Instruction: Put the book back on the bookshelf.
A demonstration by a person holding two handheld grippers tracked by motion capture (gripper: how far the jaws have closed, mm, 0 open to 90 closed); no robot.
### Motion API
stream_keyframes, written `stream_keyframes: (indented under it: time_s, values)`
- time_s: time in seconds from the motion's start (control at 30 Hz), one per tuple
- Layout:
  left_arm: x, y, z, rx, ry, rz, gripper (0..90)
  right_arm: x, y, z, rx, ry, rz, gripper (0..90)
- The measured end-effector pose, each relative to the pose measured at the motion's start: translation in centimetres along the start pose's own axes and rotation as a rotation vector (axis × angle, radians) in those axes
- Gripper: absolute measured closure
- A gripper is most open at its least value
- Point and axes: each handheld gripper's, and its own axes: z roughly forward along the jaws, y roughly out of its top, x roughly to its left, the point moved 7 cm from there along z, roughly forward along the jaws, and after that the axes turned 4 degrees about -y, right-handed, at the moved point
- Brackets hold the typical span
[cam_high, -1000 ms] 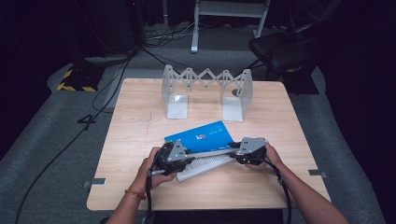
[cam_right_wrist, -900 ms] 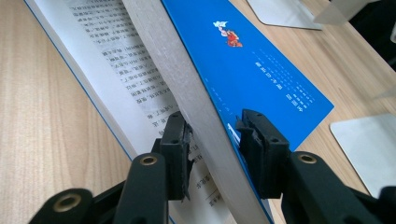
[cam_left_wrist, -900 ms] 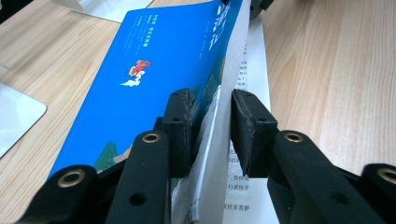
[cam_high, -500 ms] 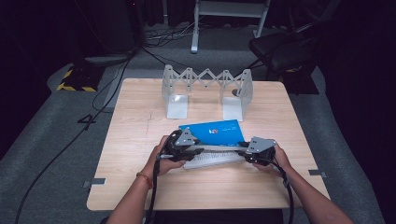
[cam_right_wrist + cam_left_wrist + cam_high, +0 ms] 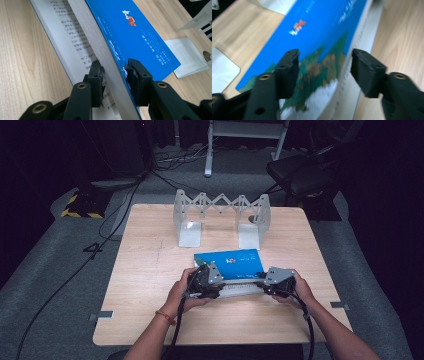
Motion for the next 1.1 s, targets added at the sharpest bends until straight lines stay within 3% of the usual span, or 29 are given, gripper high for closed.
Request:
stream_keyframes:
  time_s: [0.13, 0.33, 0.4, 0.53, 0.63, 0.7, 0.8, 0.9, 1.0, 1.1]
  values:
    - [-0.2, -0.5, 0.2, 0.029, -0.002, 0.068, 62.8, 0.0, 0.1, 0.1, 0.001, 0.0, -0.017, 64.2]
    - [0.1, -0.7, 0.2, 0.014, -0.04, 0.045, 64.2, -0.8, -0.5, -0.1, -0.073, 0.052, 0.034, 56.5]
    - [0.2, -0.7, 0.2, 0.013, -0.046, 0.046, 64.2, -1.5, -1.4, -0.2, -0.097, 0.077, 0.069, 55.3]
    - [0.3, -0.7, 0.1, -0.006, -0.066, 0.031, 63.8, -1.8, -2.0, -0.3, -0.124, 0.074, 0.051, 59.7]
    - [0.4, -0.9, 0.0, -0.008, -0.099, -0.011, 56.3, -1.7, -1.8, -0.3, -0.113, 0.066, 0.007, 63.0]
    - [0.4, -0.9, -0.6, -0.004, -0.119, -0.029, 45.1, -1.6, -1.8, -0.3, -0.105, 0.066, -0.001, 63.3]
    - [0.1, -0.3, -1.5, -0.031, -0.089, -0.032, 36.2, -1.6, -1.8, -0.3, -0.099, 0.063, -0.01, 63.5]
    - [-0.8, 0.9, -2.5, -0.068, -0.067, -0.04, 34.4, -1.7, -1.5, -0.4, -0.1, 0.05, -0.013, 63.8]
    - [-2.2, 2.1, -1.7, -0.034, -0.008, -0.006, 30.1, -1.7, -1.3, -0.5, -0.085, 0.05, -0.003, 63.8]
    - [-3.1, 3.0, -0.1, -0.026, -0.017, -0.028, 28.8, -1.6, -1.0, -0.6, -0.081, 0.038, -0.004, 64.2]
